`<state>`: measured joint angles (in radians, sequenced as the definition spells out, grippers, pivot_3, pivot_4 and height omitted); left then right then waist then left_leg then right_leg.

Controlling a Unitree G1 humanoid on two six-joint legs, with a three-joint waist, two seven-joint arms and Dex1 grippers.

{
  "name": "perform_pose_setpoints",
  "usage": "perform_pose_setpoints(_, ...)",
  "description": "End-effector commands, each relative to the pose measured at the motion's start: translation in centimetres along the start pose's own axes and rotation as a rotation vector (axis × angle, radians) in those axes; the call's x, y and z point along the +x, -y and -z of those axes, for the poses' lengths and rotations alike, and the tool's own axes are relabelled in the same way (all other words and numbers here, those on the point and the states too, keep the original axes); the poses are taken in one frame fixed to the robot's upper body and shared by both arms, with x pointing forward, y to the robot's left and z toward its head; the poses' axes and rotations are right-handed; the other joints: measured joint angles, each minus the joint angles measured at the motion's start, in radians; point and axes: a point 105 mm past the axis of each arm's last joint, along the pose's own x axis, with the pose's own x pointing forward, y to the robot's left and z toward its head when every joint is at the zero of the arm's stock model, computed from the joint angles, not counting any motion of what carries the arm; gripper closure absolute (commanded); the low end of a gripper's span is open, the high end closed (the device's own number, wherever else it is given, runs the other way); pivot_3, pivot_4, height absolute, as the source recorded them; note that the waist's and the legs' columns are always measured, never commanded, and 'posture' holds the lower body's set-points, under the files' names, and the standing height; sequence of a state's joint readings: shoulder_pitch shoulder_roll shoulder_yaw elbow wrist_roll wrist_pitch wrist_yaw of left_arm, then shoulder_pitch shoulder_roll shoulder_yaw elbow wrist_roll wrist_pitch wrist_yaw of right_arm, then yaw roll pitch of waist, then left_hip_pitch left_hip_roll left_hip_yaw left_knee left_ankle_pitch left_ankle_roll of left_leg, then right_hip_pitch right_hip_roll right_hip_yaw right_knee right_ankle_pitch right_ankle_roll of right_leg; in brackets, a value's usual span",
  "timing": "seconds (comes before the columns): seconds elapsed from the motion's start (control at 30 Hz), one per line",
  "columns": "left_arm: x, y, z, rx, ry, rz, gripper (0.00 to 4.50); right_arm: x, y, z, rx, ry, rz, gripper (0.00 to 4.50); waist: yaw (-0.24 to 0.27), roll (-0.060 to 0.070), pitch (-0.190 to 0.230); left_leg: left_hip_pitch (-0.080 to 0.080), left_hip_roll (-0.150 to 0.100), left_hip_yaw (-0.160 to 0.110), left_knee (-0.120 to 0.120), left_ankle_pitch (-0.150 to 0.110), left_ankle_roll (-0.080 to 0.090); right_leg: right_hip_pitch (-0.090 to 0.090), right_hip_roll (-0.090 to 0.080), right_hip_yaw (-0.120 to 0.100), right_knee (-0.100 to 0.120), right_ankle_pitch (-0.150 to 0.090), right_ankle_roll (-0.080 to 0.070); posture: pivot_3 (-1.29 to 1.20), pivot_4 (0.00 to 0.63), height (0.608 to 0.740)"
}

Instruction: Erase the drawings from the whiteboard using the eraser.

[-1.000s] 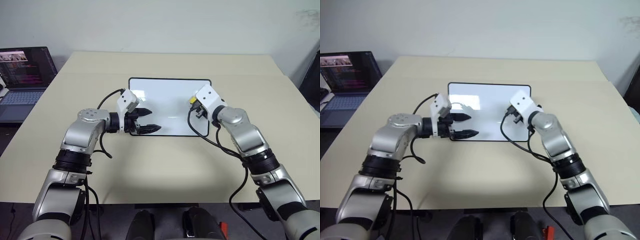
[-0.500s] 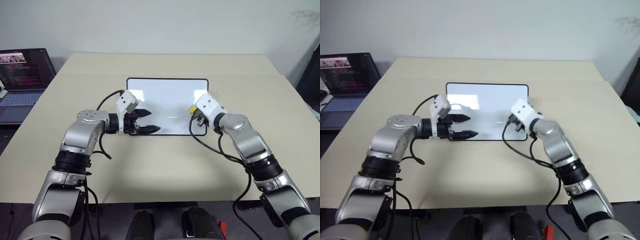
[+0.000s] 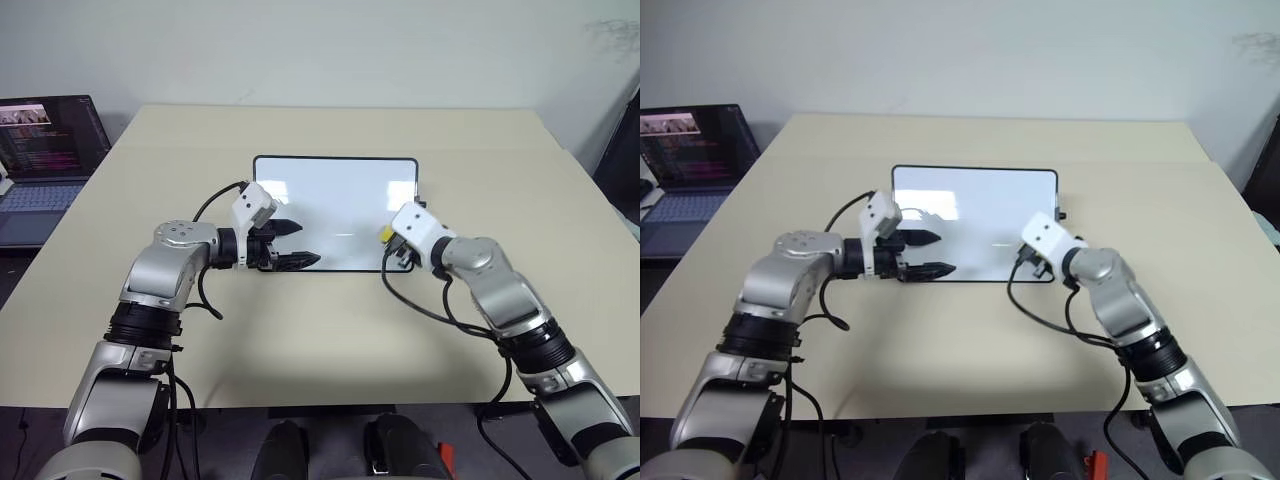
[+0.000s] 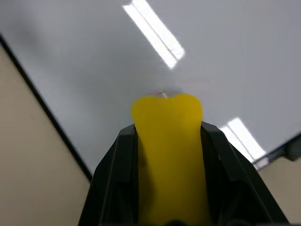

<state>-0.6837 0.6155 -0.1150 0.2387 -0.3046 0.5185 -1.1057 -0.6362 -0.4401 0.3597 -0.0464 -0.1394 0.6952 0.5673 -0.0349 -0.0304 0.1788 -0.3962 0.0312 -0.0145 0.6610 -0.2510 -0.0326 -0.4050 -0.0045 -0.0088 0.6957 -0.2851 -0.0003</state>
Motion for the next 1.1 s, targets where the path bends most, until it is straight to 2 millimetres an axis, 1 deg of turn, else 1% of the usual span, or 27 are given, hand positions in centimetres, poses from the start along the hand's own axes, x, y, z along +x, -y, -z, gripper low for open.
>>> perform_pose_setpoints(0.03,-0.3,0.1,-1.1,0.042,0.024,0.005,0.00,-0.1,3.1,0.0,-0.017,-0.011,0.164,3.15,0.001,0.000,0.000,0.000,0.000,0.000,0.000,0.000,0.000,0.000,0.000,0.000,0.000,0.000,0.000,0.00,0.150,0.740)
perform_pose_setpoints(0.1,-0.3,0.1,-1.1,0.043,0.023,0.006,0.00,-0.2,4.5,-1.0,-0.023,0.028,0.239,3.15,0.001,0.000,0.000,0.000,0.000,0.000,0.000,0.000,0.000,0.000,0.000,0.000,0.000,0.000,0.000,0.00,0.150,0.740)
perform_pose_setpoints(0.13,-0.3,0.1,-1.1,0.045,0.022,0.006,0.00,-0.4,5.3,-1.7,-0.020,0.061,0.288,3.15,0.002,0.000,0.000,0.000,0.000,0.000,0.000,0.000,0.000,0.000,0.000,0.000,0.000,0.000,0.000,0.00,0.150,0.740)
perform_pose_setpoints(0.17,-0.3,0.0,-1.1,0.046,0.022,0.006,0.00,-0.5,5.8,-2.3,-0.019,0.085,0.313,3.15,0.003,0.000,0.000,0.000,0.000,0.000,0.000,0.000,0.000,0.000,0.000,0.000,0.000,0.000,0.000,0.00,0.150,0.740)
perform_pose_setpoints(0.23,-0.3,0.0,-1.1,0.048,0.022,0.006,0.00,-0.5,5.9,-3.3,-0.010,0.124,0.327,3.15,0.004,0.000,0.000,-0.002,0.000,0.000,0.000,0.000,0.000,-0.001,0.000,0.000,0.000,0.000,0.000,0.00,0.150,0.740)
perform_pose_setpoints(0.3,-0.2,0.1,-1.2,0.049,0.023,0.008,0.00,0.0,4.8,-3.1,-0.015,0.107,0.272,3.15,0.004,0.000,0.000,-0.003,0.000,0.000,-0.001,0.000,0.000,-0.002,0.000,0.000,-0.001,0.000,0.000,0.00,0.150,0.740)
perform_pose_setpoints(0.33,-0.2,0.1,-1.2,0.050,0.024,0.009,0.00,0.2,4.0,-2.6,-0.018,0.087,0.233,3.15,0.003,0.000,0.000,-0.003,0.000,0.000,-0.001,0.000,0.000,-0.002,0.000,0.000,-0.002,0.001,-0.002,0.00,0.150,0.740)
perform_pose_setpoints(0.4,-0.1,0.1,-1.3,0.051,0.026,0.012,0.00,0.5,2.4,-1.3,-0.028,0.033,0.142,3.16,0.002,0.000,0.000,-0.004,0.000,0.000,-0.001,0.000,0.000,-0.002,0.000,0.000,-0.003,0.003,-0.004,0.00,0.150,0.740)
perform_pose_setpoints(0.47,-0.1,0.2,-1.5,0.055,0.029,0.018,0.00,0.5,0.6,0.5,-0.055,-0.035,0.044,3.16,0.004,0.000,0.000,-0.004,0.000,0.000,-0.002,0.000,0.000,-0.002,0.000,0.000,-0.006,0.003,-0.004,0.00,0.150,0.740)
perform_pose_setpoints(0.5,-0.1,0.3,-1.5,0.058,0.031,0.021,0.00,0.4,-0.1,1.3,-0.057,-0.060,0.011,3.16,0.004,0.000,0.000,-0.004,0.000,-0.001,-0.003,0.000,0.000,-0.001,0.000,-0.001,-0.006,0.003,-0.004,0.00,0.150,0.740)
perform_pose_setpoints(0.57,-0.1,0.3,-1.7,0.062,0.034,0.025,0.00,0.1,-0.8,2.0,-0.070,-0.085,-0.025,3.16,0.004,0.000,0.000,-0.004,0.000,-0.001,-0.002,0.000,0.000,0.000,0.000,-0.001,-0.007,0.002,-0.003,0.00,0.150,0.740)
perform_pose_setpoints(0.67,0.0,0.4,-1.9,0.067,0.039,0.030,0.00,0.1,-1.0,1.4,-0.064,-0.063,-0.027,3.16,0.003,0.000,0.000,-0.003,0.000,0.000,-0.002,0.000,0.000,0.000,0.000,-0.001,-0.006,0.000,0.000,0.00,0.150,0.740)
perform_pose_setpoints(0.83,0.3,0.9,-2.5,0.086,0.054,0.051,0.00,0.3,0.1,0.4,-0.062,-0.028,0.036,3.16,0.003,0.000,0.000,-0.002,0.000,-0.001,0.000,0.000,0.000,0.001,0.000,-0.001,-0.005,0.002,0.001,0.00,0.150,0.740)
perform_pose_setpoints(0.97,0.4,1.1,-3.1,0.102,0.069,0.061,0.00,0.0,0.4,-0.3,-0.036,-0.003,0.045,3.16,0.002,0.000,0.000,-0.002,0.000,0.000,0.000,0.000,0.000,0.000,0.001,0.000,-0.005,0.002,0.001,0.00,0.150,0.740)
perform_pose_setpoints(1.1,0.4,1.1,-3.4,0.111,0.072,0.063,0.00,0.0,0.5,-0.3,-0.022,0.000,0.056,3.16,0.002,0.000,0.000,-0.002,0.000,0.000,0.000,0.000,0.000,0.000,0.001,0.000,-0.005,0.002,0.001,0.00,0.150,0.740)
